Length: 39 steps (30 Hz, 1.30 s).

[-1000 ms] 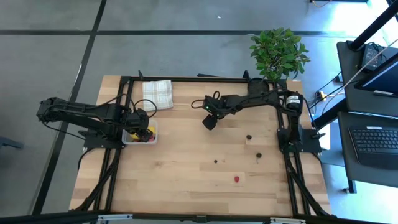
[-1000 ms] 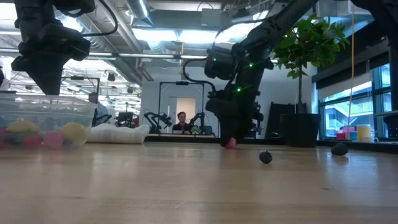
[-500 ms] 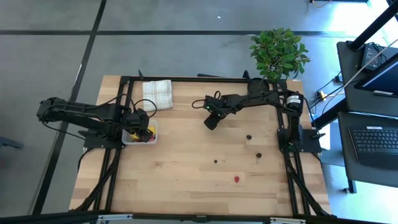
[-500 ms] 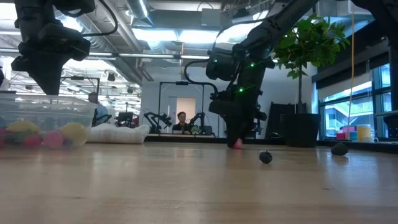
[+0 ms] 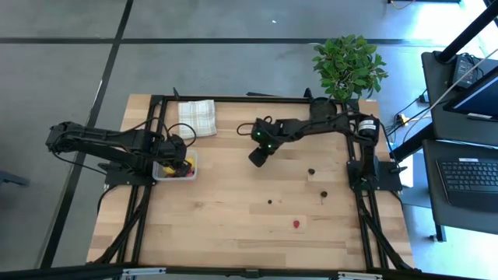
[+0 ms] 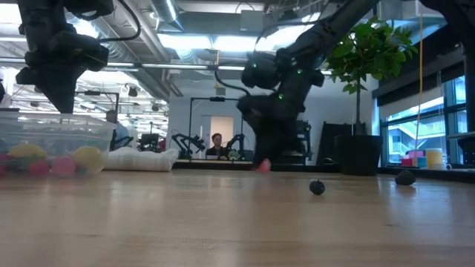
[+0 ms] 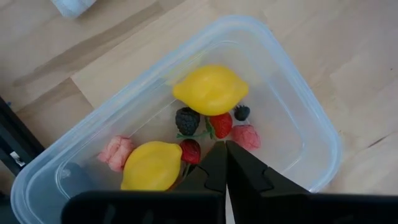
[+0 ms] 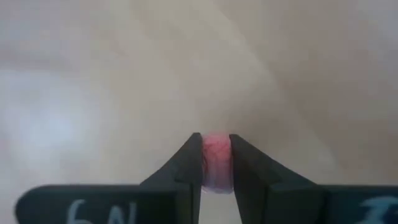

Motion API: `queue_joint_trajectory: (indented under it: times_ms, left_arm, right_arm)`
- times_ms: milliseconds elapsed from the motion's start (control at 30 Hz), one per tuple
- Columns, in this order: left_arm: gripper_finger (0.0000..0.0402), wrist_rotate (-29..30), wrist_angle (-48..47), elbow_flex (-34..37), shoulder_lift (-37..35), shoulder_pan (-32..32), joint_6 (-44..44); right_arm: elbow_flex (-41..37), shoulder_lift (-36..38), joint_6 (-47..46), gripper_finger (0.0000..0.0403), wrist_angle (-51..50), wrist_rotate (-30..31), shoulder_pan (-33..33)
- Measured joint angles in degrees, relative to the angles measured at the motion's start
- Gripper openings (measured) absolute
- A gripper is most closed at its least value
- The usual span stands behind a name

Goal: Pick and placing Produce into tupperware
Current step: Put the pink peach into the transparent bin

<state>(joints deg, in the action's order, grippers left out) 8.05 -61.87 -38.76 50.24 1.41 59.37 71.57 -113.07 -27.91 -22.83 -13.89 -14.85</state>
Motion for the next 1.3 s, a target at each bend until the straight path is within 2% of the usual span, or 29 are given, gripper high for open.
queue_joint_trajectory:
  times_ms: [167, 500, 667, 800, 933, 1033, 1300]
  left_arm:
    - [0.001, 0.0, 1.0, 0.0, 0.0, 0.2, -3.8]
    - [0.0044, 0.0, 17.2, 0.0, 0.0, 1.8, -23.4]
    - [0.0087, -0.4, 22.8, 0.0, 0.0, 1.8, -31.9]
    - [0.0136, -0.2, 28.6, 0.0, 0.0, 2.0, -40.2]
    - [0.0177, 3.9, 36.9, 0.0, 0.0, 3.3, -48.2]
    - [0.0196, 4.8, 40.7, 0.0, 0.0, 4.1, -54.2]
    - [0.0196, 6.2, 41.6, 0.0, 0.0, 4.5, -56.9]
  right_arm:
    - [2.2, 0.2, -1.8, 0.0063, 4.4, -3.9, 1.3]
    - [17.6, 0.3, 1.5, 0.006, 5.6, -4.4, 5.1]
    - [24.3, 0.3, 3.1, 0.0063, 5.6, -4.3, 6.6]
    - [26.8, 0.4, 4.3, 0.0061, 5.3, -4.3, 7.7]
    - [27.8, 0.4, 4.4, 0.0062, 5.1, -4.4, 8.5]
    - [29.0, 0.4, 4.4, 0.0061, 4.7, -5.4, 8.8]
    - [33.7, 0.4, 4.5, 0.0061, -1.8, -5.7, 8.8]
